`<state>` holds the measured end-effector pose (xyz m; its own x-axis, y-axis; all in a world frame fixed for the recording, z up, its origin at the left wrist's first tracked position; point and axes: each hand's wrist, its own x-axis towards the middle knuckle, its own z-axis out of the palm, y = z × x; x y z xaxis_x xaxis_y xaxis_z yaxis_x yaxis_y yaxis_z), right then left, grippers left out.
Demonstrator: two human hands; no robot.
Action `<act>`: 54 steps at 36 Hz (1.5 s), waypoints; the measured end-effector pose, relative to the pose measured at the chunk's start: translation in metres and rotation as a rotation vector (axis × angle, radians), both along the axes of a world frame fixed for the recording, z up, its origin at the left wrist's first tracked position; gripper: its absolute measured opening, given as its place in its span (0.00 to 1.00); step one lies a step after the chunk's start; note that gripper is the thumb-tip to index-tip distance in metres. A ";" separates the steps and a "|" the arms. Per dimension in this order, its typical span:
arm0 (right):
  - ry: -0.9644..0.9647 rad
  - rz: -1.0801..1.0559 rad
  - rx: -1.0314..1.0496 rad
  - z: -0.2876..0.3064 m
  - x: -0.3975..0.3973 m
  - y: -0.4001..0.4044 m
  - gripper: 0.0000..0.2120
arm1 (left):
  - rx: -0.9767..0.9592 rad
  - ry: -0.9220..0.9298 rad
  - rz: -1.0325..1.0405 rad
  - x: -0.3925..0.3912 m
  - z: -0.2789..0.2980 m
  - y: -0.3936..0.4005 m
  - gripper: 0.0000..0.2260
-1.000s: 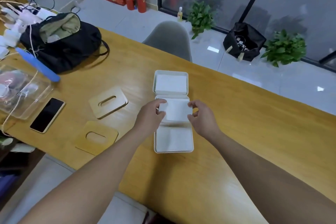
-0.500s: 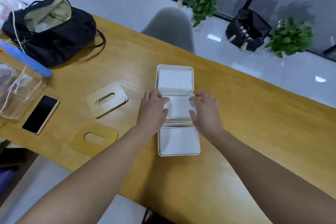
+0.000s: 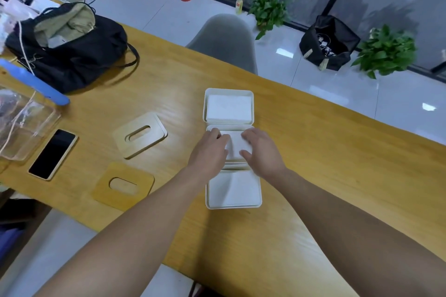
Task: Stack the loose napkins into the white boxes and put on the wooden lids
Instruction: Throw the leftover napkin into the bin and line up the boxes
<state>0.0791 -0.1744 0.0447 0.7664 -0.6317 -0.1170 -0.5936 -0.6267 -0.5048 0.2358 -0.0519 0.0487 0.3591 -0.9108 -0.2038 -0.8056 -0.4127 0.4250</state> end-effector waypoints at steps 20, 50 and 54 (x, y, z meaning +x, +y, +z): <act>-0.620 -0.437 0.593 0.132 -0.169 0.021 0.08 | -0.409 0.543 0.134 -0.165 0.118 -0.011 0.05; -0.601 -1.409 0.419 0.124 -0.867 0.098 0.06 | 0.043 0.704 -0.645 -0.862 0.087 -0.105 0.04; -0.524 -1.562 0.395 0.098 -0.899 0.103 0.04 | 0.080 0.578 -0.660 -0.892 0.076 -0.113 0.08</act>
